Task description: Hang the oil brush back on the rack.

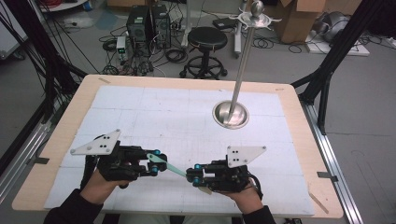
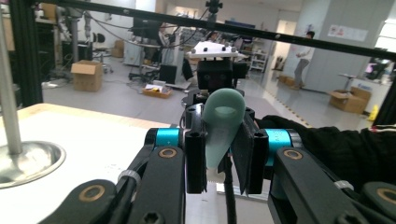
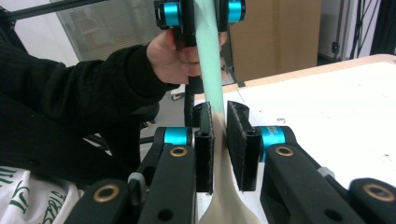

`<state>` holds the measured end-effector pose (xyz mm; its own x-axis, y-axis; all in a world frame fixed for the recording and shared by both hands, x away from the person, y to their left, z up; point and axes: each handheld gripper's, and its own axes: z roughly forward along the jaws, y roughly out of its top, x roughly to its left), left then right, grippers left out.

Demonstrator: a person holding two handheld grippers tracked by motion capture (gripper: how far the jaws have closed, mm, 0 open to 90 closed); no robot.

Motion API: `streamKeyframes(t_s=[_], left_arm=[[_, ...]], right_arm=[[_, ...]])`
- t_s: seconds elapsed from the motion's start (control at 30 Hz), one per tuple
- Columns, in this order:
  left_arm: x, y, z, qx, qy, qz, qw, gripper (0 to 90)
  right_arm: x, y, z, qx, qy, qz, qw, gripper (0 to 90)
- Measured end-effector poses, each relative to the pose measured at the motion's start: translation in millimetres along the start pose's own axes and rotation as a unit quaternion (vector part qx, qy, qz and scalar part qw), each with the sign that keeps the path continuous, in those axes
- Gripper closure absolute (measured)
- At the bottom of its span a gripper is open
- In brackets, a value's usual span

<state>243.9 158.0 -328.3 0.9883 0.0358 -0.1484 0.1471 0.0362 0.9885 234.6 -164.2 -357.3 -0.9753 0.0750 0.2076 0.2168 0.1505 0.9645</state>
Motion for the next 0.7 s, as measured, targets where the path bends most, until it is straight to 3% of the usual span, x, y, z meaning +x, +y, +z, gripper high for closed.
streamKeyframes(t_s=[0.1,0.17,0.27,0.33,0.47,0.53,0.7], left_arm=[[-1.9,2.9,0.6,0.004,0.01,0.005,0.9999,75.8],[-2.8,5.1,0.4,0.008,0.019,0.007,0.9998,75.8],[-3.2,8.0,-1.2,0.014,0.032,0.003,0.9994,75.8],[-3.5,10.0,-1.9,0.021,0.046,-0.001,0.9987,75.8],[-4.4,17.2,-1.8,0.057,0.092,-0.01,0.994,75.8],[-5.1,19.7,-0.7,0.069,0.104,-0.012,0.9921,75.8],[-8.2,28.7,5.2,0.113,0.137,-0.008,0.9841,75.7]], right_arm=[[-0.4,0.5,-1.2,-0.003,-0.007,0.001,1.0,77.5],[-0.3,0.8,-2.3,-0.007,-0.017,0.004,0.9998,68.0],[0.8,1.2,-4.6,-0.009,-0.045,-0.001,0.999,56.7],[0.9,1.5,-5.5,-0.015,-0.078,-0.007,0.9968,46.3],[2.8,2.5,-3.4,-0.013,-0.139,-0.025,0.9899,32.3],[3.6,2.4,-0.9,-0.006,-0.147,-0.035,0.9885,31.1],[5.1,1.7,8.9,0.016,-0.174,-0.042,0.9838,28.7]])
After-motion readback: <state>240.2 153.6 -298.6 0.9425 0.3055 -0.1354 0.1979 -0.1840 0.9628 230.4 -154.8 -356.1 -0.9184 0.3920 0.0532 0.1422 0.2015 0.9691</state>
